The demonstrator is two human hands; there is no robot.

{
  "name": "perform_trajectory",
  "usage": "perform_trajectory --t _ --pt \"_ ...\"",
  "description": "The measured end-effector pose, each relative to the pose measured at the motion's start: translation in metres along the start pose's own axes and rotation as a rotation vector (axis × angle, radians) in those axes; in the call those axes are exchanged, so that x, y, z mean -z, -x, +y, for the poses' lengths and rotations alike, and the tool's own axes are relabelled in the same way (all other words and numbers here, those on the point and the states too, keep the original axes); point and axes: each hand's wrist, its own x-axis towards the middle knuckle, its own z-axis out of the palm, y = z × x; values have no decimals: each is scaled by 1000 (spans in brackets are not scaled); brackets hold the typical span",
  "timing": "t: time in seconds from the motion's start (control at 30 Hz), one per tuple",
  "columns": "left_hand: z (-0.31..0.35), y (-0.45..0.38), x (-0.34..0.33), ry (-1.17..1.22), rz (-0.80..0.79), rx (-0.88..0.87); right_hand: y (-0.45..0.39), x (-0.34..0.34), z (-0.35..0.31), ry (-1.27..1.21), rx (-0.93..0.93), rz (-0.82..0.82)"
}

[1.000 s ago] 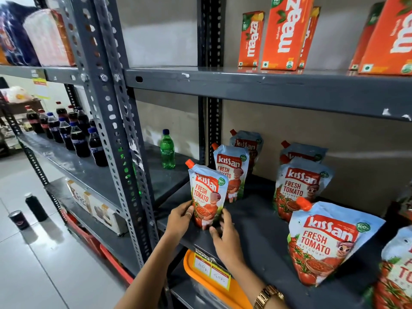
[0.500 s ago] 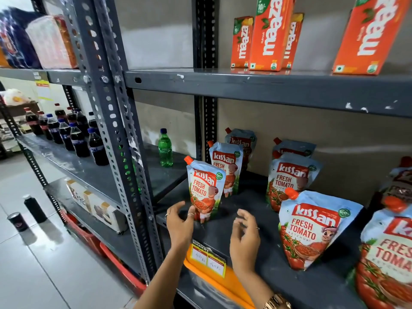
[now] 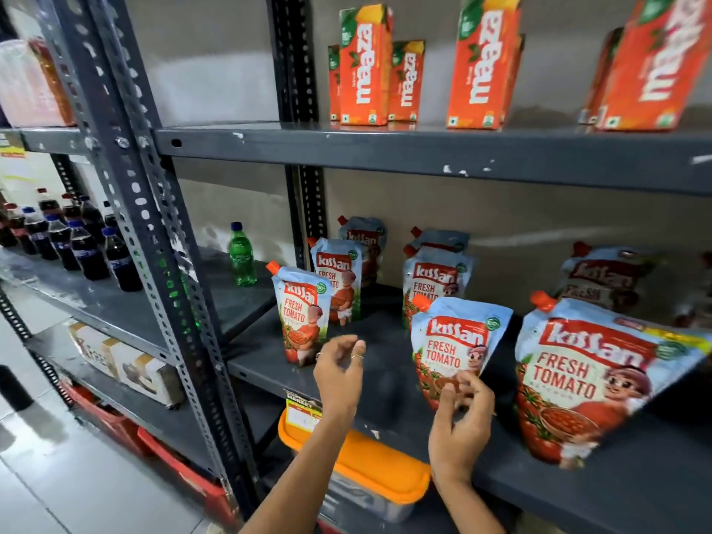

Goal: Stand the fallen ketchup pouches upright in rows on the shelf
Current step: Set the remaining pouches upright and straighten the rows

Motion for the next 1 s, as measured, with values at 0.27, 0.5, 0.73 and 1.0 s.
perform_trajectory --t 0.27,0.5,0.73,1.0 --pt "4 23 -43 70 -420 157 -19 22 28 175 -277 -145" --pt "-11 27 -48 16 -480 186 -25 19 31 186 -340 -432" --pt "-12 11 -26 -12 -414 230 -20 -3 27 243 -332 -541" --pt "-6 -4 -6 -15 -406 310 -8 -29 22 304 -264 -564"
